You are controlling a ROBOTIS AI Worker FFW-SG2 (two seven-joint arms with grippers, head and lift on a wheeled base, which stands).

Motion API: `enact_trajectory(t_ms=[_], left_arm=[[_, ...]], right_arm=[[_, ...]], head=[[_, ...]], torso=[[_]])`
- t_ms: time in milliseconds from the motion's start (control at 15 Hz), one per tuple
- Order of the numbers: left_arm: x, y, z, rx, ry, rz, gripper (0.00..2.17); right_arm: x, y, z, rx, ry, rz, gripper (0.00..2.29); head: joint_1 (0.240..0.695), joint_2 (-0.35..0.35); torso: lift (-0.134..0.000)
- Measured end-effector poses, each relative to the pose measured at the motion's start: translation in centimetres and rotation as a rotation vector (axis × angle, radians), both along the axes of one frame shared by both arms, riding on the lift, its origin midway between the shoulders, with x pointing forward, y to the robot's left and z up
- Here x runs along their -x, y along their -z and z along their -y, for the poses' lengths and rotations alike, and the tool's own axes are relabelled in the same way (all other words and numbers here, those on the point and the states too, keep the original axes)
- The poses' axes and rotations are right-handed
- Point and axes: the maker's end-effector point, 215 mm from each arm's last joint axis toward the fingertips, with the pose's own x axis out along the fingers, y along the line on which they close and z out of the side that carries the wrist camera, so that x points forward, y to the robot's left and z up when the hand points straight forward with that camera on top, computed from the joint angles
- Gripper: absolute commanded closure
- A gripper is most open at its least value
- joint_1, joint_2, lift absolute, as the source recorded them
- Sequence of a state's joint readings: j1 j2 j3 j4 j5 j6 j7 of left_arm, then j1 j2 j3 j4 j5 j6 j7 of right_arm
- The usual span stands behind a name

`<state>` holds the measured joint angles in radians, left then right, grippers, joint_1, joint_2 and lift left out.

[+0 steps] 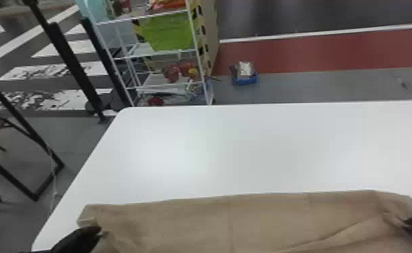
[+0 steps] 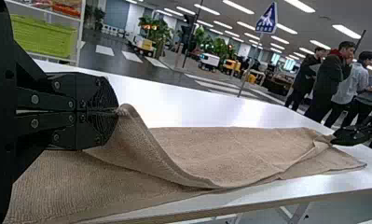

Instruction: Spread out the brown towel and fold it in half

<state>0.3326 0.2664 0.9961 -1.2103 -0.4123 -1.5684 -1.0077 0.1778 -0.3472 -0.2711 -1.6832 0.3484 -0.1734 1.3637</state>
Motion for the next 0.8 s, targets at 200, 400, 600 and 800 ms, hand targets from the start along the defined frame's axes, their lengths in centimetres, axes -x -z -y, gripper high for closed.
enact_trajectory(t_ms=[200, 400, 600, 800], left_arm=[[-0.1, -0.1, 0.0, -0.001, 0.001, 0.002, 1.37], [-0.1, -0.2, -0.1, -0.001, -0.001, 0.005, 1.37], [-0.1, -0.4, -0.4, -0.007, -0.006, 0.008, 1.37], [0.0, -0.4, -0.6, -0.008, -0.008, 0.008, 1.37]], right_arm=[[0.4, -1.1, 0.6, 0.02, -0.004, 0.032, 1.17], [1.2, -1.6, 1.9, 0.039, 0.001, 0.046, 1.17], [1.0, -3.7, 3.1, 0.008, 0.036, 0.082, 1.17], [1.4, -5.7, 4.2, -0.059, 0.086, 0.084, 1.17]], head=[[0.695, 0.268], [0.695, 0.256], [0.695, 0.236], [0.695, 0.221]], torso=[[-0.134], [-0.134], [-0.134], [-0.134]])
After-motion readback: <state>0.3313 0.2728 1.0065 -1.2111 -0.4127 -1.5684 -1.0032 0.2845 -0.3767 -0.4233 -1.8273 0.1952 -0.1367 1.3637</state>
